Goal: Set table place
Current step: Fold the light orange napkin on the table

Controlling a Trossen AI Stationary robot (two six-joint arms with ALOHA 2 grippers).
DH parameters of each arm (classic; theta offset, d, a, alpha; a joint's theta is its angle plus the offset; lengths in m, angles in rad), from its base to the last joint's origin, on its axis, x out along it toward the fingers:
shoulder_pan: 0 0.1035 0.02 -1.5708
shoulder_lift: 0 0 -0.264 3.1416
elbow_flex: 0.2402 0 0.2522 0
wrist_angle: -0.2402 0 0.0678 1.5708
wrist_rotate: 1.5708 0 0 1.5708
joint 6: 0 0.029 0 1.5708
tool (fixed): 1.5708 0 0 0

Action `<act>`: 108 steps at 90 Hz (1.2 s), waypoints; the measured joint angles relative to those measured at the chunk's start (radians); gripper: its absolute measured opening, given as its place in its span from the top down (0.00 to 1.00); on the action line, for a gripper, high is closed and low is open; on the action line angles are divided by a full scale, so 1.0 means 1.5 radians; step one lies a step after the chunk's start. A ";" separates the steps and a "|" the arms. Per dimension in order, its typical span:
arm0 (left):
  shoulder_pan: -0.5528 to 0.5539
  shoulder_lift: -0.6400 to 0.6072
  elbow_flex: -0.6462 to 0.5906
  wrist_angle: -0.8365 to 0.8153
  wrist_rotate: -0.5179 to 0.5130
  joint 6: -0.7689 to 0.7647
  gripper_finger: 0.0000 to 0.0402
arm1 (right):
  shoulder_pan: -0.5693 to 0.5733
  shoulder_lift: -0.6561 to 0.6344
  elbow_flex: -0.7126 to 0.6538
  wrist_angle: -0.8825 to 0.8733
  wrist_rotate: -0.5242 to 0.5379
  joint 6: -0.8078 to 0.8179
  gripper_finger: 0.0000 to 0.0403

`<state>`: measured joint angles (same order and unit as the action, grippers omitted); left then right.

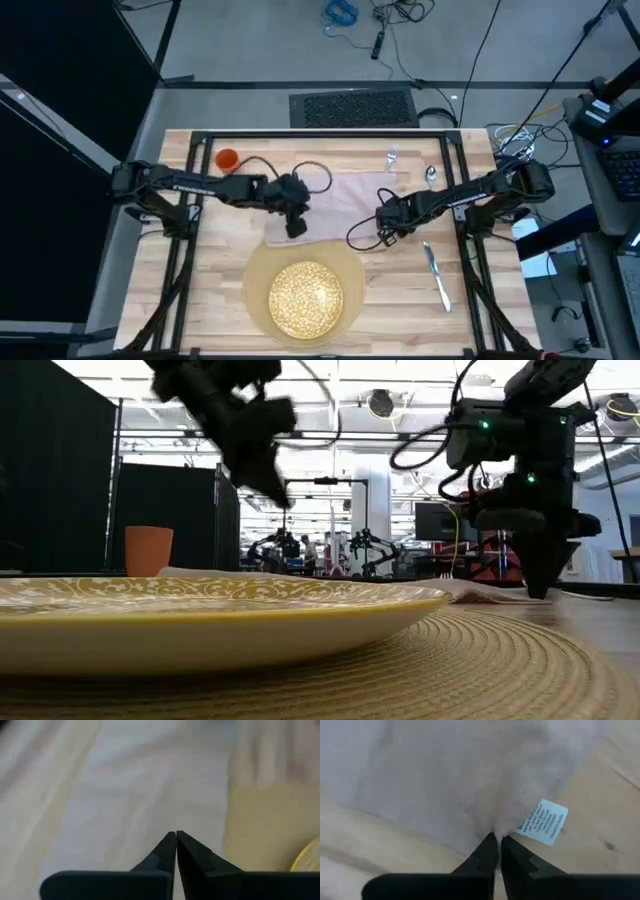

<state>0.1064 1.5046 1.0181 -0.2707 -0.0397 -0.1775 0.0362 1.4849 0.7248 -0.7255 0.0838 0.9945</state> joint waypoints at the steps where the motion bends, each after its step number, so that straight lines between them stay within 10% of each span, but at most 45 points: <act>1: 0.004 0.000 0.005 0.003 0.002 -0.001 1.00 | 0.000 0.000 0.000 0.001 0.000 -0.002 1.00; 16: 0.087 0.000 0.074 0.021 0.021 -0.052 1.00 | 0.010 0.000 0.000 0.001 0.005 -0.012 1.00; 51: 0.195 0.113 0.173 0.018 0.304 -0.088 1.00 | 0.031 -0.001 0.002 0.084 0.018 -0.107 1.00; 108: 0.186 0.237 0.172 -0.016 0.235 -0.041 1.00 | 0.026 -0.002 0.002 0.076 0.054 -0.152 0.96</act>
<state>0.3847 1.8595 1.2762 -0.2941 0.3131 -0.2392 0.0759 1.4818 0.7279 -0.6117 0.1654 0.7658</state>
